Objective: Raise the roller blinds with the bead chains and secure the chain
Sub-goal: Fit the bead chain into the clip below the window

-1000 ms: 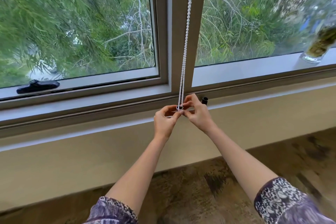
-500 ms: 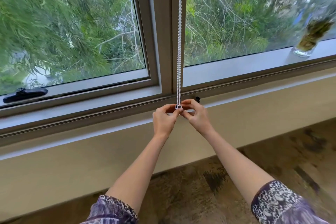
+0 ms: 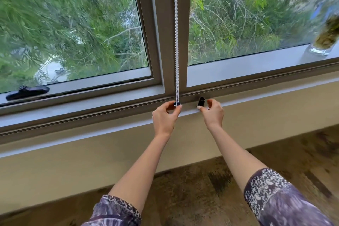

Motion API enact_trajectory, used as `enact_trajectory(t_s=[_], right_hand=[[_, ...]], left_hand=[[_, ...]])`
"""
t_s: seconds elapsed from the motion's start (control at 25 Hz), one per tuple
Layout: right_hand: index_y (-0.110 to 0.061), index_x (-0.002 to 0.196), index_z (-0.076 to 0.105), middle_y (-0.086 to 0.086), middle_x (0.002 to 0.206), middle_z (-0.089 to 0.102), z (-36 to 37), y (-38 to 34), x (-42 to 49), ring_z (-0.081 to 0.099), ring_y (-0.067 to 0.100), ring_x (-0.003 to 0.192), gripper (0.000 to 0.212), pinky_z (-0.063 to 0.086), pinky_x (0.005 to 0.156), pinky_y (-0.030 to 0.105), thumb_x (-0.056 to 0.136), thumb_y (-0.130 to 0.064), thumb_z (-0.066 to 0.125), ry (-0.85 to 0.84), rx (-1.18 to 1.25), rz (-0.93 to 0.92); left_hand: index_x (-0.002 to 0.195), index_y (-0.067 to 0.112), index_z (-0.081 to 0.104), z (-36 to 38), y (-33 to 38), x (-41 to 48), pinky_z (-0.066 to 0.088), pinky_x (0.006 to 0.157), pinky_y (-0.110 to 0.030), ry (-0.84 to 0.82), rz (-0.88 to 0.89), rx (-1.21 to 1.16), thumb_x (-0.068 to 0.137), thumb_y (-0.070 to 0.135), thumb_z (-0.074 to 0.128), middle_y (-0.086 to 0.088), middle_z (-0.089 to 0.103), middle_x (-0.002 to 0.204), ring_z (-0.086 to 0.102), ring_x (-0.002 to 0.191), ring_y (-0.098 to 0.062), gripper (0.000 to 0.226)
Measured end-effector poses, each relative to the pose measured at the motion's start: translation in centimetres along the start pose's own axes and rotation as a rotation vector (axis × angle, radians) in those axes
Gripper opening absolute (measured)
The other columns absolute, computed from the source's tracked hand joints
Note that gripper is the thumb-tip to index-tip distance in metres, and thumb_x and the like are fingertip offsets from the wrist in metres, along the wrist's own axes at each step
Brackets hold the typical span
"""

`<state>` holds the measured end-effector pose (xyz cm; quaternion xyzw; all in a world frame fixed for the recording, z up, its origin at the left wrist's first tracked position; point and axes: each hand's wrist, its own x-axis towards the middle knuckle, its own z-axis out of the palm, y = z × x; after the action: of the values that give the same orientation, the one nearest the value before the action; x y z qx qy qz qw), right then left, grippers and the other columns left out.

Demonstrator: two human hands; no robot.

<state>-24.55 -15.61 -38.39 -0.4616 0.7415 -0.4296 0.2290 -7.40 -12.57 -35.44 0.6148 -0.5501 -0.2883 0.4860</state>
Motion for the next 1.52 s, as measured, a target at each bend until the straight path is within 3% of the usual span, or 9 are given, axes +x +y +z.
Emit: enact_trajectory(t_s=[0.16,0.32,0.44,0.56,0.68,0.88,1.04,1.28,1.52], right_hand=[[-0.007,0.109,0.062,0.014,0.11,0.065,1.1,0.1,1.3,0.059,0.03,0.103,0.034,0.043,0.082,0.031,0.08,-0.022,0.071,-0.048,-0.045,-0.008],[-0.013,0.101,0.066,0.01,0.096,0.07,1.7,0.4,1.5,0.058,0.025,0.086,0.016,0.04,0.073,0.027,0.085,-0.016,0.064,-0.045,-0.032,-0.016],[-0.018,0.105,0.068,0.005,0.093,0.071,2.0,0.3,0.4,0.063,0.022,0.087,0.021,0.045,0.075,0.027,0.084,-0.018,0.065,-0.123,0.059,-0.061],[-0.015,0.107,0.069,0.006,0.1,0.073,3.0,-0.4,-2.3,0.067,0.019,0.091,0.027,0.05,0.081,0.026,0.08,-0.015,0.071,-0.26,0.109,-0.234],[-0.012,0.109,0.07,0.011,0.096,0.07,4.2,-1.4,-5.0,0.066,0.025,0.088,0.032,0.053,0.083,0.034,0.078,-0.015,0.073,-0.325,0.076,-0.377],[-0.015,0.106,0.071,0.011,0.088,0.068,4.2,-2.9,-6.9,0.065,0.025,0.08,0.028,0.052,0.075,0.03,0.078,-0.015,0.073,-0.314,0.076,-0.424],[-0.014,0.107,0.071,0.011,0.086,0.066,3.7,-4.0,-7.1,0.065,0.025,0.078,0.029,0.048,0.073,0.027,0.078,-0.014,0.073,-0.305,0.062,-0.422],[-0.015,0.109,0.071,0.014,0.086,0.066,3.6,-4.2,-7.6,0.065,0.028,0.08,0.032,0.052,0.077,0.036,0.078,-0.014,0.074,-0.328,0.037,-0.438],[-0.019,0.114,0.068,0.01,0.09,0.066,3.7,-4.1,-7.5,0.06,0.019,0.081,0.034,0.037,0.068,0.008,0.08,-0.017,0.072,-0.404,0.029,-0.416]], left_hand=[[0.097,0.027,0.076,-0.3,-0.3,0.0,0.058,0.079,-0.03,0.01,-0.004,-0.014,0.077,0.044,0.074,0.016,0.074,0.076,0.068,0.075,0.005,0.026],[0.099,0.022,0.076,-1.3,-0.9,0.4,0.059,0.079,-0.03,0.005,-0.031,-0.043,0.078,0.039,0.075,0.012,0.075,0.075,0.068,0.071,0.004,0.027],[0.099,0.02,0.077,-1.7,-1.2,0.7,0.059,0.081,-0.032,0.013,-0.066,-0.084,0.078,0.039,0.076,0.007,0.076,0.079,0.07,0.074,-0.002,0.029],[0.094,0.017,0.079,-2.0,-1.8,1.1,0.058,0.088,-0.037,0.001,-0.128,-0.173,0.078,0.039,0.077,0.005,0.078,0.083,0.072,0.083,-0.008,0.027],[0.09,0.016,0.08,-2.3,-2.0,1.3,0.055,0.095,-0.042,-0.031,-0.168,-0.248,0.08,0.036,0.077,-0.001,0.079,0.088,0.073,0.095,-0.019,0.022],[0.078,0.024,0.078,-3.0,-1.7,0.6,0.055,0.078,-0.024,-0.057,-0.158,-0.305,0.08,0.026,0.078,0.008,0.077,0.074,0.07,0.075,-0.003,0.002],[0.096,0.003,0.076,-3.5,-1.9,0.1,0.055,0.074,-0.017,-0.056,-0.153,-0.32,0.081,0.021,0.078,-0.008,0.077,0.089,0.069,0.075,-0.002,0.024],[0.096,0.003,0.076,-4.2,-2.0,-0.3,0.056,0.08,-0.024,-0.08,-0.113,-0.324,0.082,0.018,0.077,-0.007,0.077,0.088,0.07,0.08,-0.01,0.021],[0.101,0.0,0.074,-4.6,-2.8,-0.4,0.054,0.08,-0.02,-0.111,-0.119,-0.377,0.082,0.02,0.076,-0.011,0.077,0.096,0.07,0.086,-0.009,0.027]])
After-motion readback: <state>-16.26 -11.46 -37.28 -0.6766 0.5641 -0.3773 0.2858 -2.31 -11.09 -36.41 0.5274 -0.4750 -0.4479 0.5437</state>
